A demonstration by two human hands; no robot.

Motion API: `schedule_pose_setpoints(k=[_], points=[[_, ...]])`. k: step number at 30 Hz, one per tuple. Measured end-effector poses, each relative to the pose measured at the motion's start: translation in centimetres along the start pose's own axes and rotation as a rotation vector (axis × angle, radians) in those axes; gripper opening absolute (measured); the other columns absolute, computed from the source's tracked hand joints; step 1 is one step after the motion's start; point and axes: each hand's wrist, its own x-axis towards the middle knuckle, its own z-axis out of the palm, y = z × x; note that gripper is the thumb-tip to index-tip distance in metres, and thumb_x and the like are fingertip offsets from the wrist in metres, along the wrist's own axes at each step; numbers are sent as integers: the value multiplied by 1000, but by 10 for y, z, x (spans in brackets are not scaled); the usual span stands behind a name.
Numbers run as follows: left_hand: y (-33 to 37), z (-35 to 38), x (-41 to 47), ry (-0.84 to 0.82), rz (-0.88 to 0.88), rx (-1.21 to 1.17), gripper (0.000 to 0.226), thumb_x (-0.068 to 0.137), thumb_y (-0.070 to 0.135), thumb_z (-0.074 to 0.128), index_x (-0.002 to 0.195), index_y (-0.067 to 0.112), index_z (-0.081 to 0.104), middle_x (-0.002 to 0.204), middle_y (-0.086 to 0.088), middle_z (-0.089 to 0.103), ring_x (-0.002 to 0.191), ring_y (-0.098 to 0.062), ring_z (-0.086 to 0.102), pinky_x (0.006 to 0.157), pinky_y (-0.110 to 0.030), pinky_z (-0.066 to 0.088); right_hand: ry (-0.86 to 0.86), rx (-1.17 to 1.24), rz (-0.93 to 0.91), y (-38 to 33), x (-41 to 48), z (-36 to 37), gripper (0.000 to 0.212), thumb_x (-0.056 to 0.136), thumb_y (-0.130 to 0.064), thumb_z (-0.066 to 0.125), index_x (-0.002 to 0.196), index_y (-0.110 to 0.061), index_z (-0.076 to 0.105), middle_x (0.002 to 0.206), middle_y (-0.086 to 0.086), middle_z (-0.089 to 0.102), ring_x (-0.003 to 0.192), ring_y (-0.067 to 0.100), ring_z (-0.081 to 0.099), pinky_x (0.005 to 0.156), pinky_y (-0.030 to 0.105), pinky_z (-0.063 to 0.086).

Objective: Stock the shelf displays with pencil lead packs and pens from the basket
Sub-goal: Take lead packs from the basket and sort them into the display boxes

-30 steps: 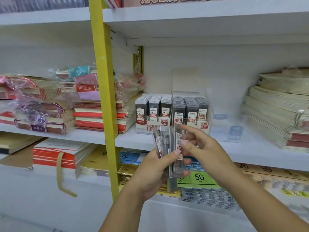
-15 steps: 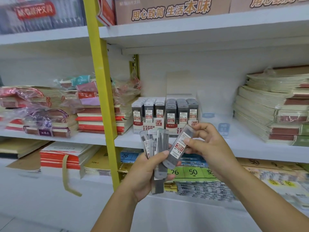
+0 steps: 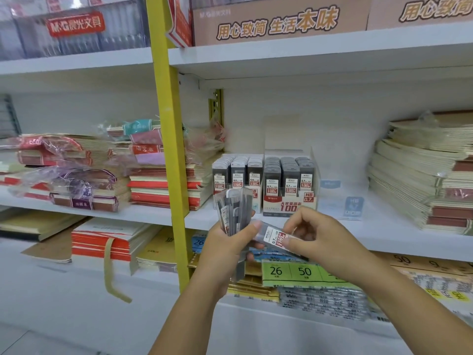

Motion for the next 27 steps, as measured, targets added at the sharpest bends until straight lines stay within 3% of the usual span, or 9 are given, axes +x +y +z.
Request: schedule_pose_setpoints(k=[3,6,10,13,15,17,20,23,27], points=[[-1,2,8,-30,21,-17,22,89,31,75,107,20,70,88,-7,78,68,-12,67,54,-22,50,-140,-28,-40,-4,6,2,67,88,-8,68,117,-65,45,92,-21,57,71,7,61,57,25,54],[-4,5,15,-39,13,-90,28,85,34,78,106,18,70,83,-3,74,65,-10,59,53,-23,48,-63,-48,-68,-11,16,-4,76,91,-5,62,130,-64,37,97,-19,54,71,-1,63,58,19,54],[-9,0,25,-102,-52,-203,33,82,29,81,111,20,67,71,0,63,61,-11,55,55,-26,49,373,51,-195,-23,41,-28,57,88,-8,66,115,-54,47,101,-9,63,82,4,68,65,27,59],[-11,-2,30,-155,-110,-281,25,83,13,72,107,12,67,75,-6,62,64,-14,58,60,-27,51,541,-52,-357,-29,61,-48,48,89,-10,67,106,-49,44,98,-9,65,87,8,65,70,22,52],[-14,-3,32,-168,-101,-277,14,93,9,66,106,9,69,79,-8,68,69,-14,64,64,-26,54,547,-160,-391,-27,71,-55,45,90,-10,66,108,-45,42,95,-10,64,85,10,64,71,27,52],[-15,-2,32,-176,-76,-252,17,99,12,59,112,9,70,90,-7,75,78,-16,72,70,-26,58,499,-300,-366,-20,77,-55,44,91,-12,64,111,-43,42,89,-13,63,82,8,63,71,32,53],[-19,-1,32,-206,-38,-218,23,101,17,56,122,18,65,112,-5,76,97,-19,74,79,-32,61,428,-393,-320,-6,80,-50,44,91,-14,63,113,-45,41,85,-18,61,83,-4,59,65,19,47],[-19,-1,32,-229,-36,-266,26,100,16,55,125,23,61,118,-4,75,107,-22,72,79,-35,62,398,-482,-232,3,85,-47,39,91,-20,63,117,-43,44,89,-13,62,80,0,57,61,16,39],[-18,-4,32,-254,-38,-303,34,93,21,62,127,24,60,119,-6,75,109,-24,72,79,-38,63,437,-833,-137,9,86,-36,37,90,-24,64,127,-28,58,111,-2,58,105,13,39,77,27,32]])
